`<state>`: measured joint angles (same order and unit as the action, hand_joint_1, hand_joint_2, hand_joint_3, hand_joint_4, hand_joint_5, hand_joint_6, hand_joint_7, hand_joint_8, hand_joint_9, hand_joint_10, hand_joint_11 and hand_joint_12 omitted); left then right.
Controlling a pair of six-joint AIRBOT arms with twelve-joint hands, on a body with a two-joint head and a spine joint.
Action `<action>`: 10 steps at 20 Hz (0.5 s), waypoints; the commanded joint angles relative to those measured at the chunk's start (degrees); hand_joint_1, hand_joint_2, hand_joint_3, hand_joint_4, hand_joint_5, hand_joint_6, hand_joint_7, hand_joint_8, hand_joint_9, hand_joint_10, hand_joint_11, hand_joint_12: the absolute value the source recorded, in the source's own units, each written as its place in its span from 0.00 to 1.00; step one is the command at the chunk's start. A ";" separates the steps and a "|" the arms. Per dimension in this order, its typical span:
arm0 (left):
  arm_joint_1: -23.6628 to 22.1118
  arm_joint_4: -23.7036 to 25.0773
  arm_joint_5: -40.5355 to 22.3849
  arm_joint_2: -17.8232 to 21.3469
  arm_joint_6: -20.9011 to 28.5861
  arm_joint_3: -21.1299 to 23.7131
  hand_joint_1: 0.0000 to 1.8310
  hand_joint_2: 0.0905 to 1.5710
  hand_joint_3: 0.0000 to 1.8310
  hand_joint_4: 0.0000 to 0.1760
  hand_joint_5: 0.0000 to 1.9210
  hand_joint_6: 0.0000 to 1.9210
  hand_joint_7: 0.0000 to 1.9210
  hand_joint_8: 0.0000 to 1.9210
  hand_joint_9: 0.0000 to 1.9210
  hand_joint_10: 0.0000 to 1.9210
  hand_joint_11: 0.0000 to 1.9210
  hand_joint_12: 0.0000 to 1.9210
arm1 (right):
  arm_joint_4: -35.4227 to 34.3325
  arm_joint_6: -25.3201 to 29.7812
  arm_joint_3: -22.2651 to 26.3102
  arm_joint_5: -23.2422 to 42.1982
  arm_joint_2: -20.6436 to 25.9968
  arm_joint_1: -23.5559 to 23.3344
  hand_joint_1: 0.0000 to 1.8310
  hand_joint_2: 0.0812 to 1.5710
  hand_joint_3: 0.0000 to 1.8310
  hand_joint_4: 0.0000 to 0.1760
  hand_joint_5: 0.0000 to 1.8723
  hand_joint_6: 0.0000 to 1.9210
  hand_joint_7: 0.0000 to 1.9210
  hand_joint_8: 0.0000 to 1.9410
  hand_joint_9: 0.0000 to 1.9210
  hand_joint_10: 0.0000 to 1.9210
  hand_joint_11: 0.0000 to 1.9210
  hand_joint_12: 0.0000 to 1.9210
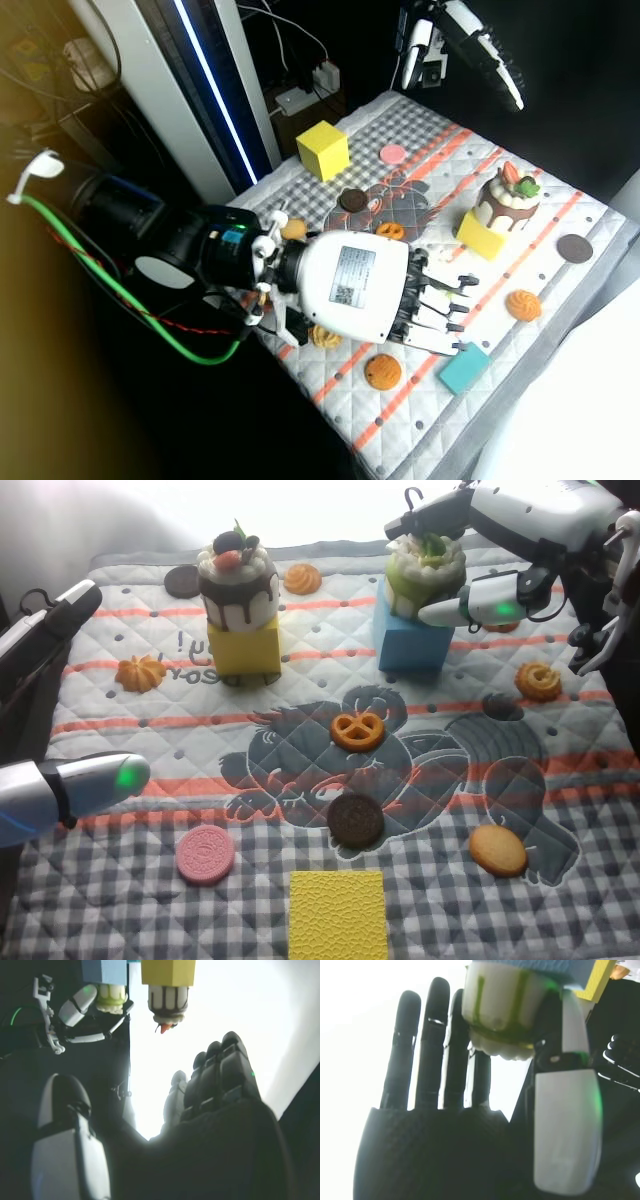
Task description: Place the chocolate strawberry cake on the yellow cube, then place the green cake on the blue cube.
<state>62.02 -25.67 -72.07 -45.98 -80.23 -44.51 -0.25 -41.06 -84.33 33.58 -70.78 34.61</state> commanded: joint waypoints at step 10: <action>-0.13 0.83 -7.55 -0.22 0.86 -0.29 0.40 0.58 0.00 1.00 0.00 0.00 0.00 0.00 0.00 0.00 0.00 0.00 | -0.41 0.07 1.45 8.16 1.24 0.72 0.40 0.65 0.00 0.76 0.17 0.00 0.18 0.00 0.21 0.00 0.05 0.44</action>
<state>62.04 -25.87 -72.49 -46.22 -79.81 -44.51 0.19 -41.06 -82.89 34.57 -69.80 35.88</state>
